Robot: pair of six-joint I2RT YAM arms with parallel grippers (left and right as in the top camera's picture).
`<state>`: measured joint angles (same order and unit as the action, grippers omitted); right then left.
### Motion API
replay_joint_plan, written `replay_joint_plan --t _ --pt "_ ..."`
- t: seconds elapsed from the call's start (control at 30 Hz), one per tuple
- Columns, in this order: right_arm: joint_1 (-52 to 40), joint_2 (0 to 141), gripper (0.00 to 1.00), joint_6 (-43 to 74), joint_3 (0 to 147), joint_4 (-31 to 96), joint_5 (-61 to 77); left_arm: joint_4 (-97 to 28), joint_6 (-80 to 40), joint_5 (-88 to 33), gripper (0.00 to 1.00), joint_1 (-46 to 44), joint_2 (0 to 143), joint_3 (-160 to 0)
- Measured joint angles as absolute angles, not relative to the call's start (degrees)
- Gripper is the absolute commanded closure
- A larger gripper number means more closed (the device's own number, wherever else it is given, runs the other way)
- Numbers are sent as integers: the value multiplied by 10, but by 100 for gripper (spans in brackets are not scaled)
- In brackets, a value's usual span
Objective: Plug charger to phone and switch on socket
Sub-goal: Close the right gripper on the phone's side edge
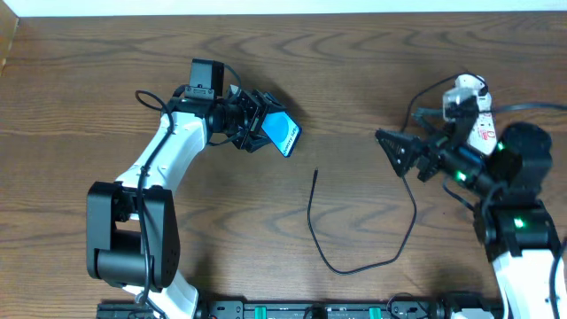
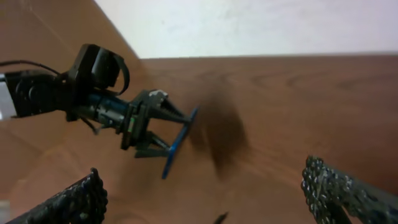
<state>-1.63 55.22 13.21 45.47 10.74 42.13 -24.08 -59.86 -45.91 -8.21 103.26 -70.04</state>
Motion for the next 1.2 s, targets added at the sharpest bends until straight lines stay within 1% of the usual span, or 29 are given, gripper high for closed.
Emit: replay_joint_plan --t 0.2,0.37,0.53,0.6,0.9,1.03,1.2 --pt "-22 634 1 194 455 91 449 -241 -602 -459 93 -82 1033 -700" --pt "-56 703 1 219 455 88 455 -241 -602 -457 93 -84 1033 -700" --pt "-96 752 8 228 455 70 455 -240 -606 -429 93 -101 1033 -700" --pt "-112 766 9 231 455 70 446 -240 -615 -415 93 -113 1033 -700" --pt "-156 795 9 254 455 69 379 -224 -648 -347 92 -166 1033 -700" --pt "-168 795 7 275 455 69 343 -196 -668 -337 93 -181 1033 -700" --pt "-175 795 7 300 455 66 309 -178 -691 -330 93 -192 1033 -700"
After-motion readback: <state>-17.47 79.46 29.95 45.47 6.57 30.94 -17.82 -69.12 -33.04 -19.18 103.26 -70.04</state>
